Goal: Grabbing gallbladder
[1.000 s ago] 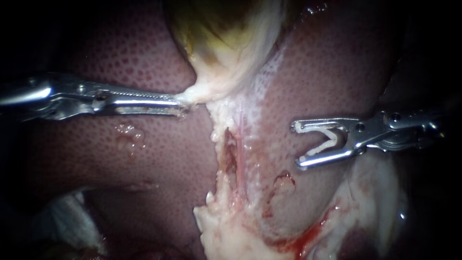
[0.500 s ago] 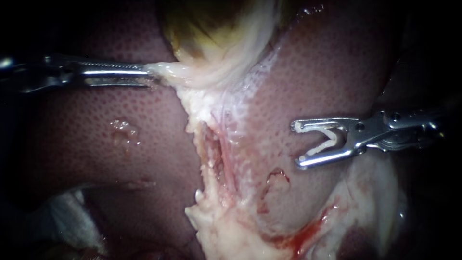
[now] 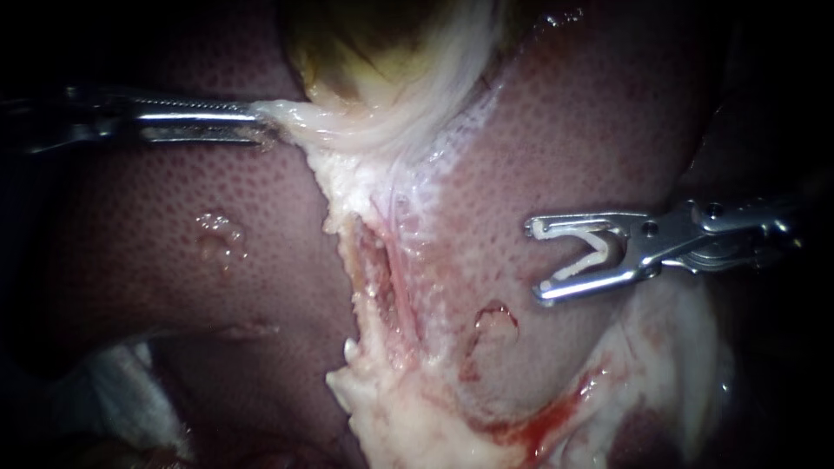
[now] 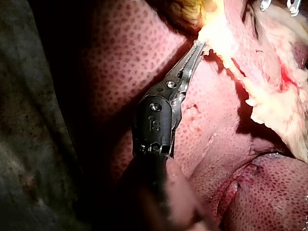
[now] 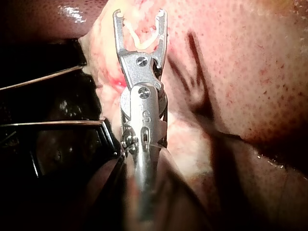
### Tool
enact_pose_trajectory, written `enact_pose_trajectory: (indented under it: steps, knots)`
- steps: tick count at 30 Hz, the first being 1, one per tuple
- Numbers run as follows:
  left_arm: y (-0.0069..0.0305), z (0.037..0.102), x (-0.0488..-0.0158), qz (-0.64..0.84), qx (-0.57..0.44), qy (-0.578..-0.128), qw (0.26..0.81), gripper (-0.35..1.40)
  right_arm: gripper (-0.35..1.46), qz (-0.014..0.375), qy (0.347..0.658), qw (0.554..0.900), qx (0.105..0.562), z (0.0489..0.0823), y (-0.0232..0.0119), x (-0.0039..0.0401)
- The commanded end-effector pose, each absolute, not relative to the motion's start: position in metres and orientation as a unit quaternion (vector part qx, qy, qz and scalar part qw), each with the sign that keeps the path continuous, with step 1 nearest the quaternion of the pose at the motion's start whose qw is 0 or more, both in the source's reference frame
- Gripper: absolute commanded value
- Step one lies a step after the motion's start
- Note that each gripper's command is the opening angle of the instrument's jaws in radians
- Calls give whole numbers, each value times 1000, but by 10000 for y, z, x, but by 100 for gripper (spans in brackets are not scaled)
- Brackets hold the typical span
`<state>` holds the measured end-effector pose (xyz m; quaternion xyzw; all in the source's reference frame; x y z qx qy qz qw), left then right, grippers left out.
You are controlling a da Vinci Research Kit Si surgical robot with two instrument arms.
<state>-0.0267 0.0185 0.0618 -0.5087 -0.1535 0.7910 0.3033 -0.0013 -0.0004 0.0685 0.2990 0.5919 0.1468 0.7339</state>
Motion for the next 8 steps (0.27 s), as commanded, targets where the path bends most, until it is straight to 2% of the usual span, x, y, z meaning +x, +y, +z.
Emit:
enact_pose_trajectory:
  steps: [1, 8]
  knots:
    - [184, 619, -267, 791, -509, -153, 303, -35, 50, 147, 592, 734, 299, 685, -4, -13]
    - [183, 620, -268, 791, -508, -152, 304, -35, 50, 147, 592, 734, 299, 685, -4, -13]
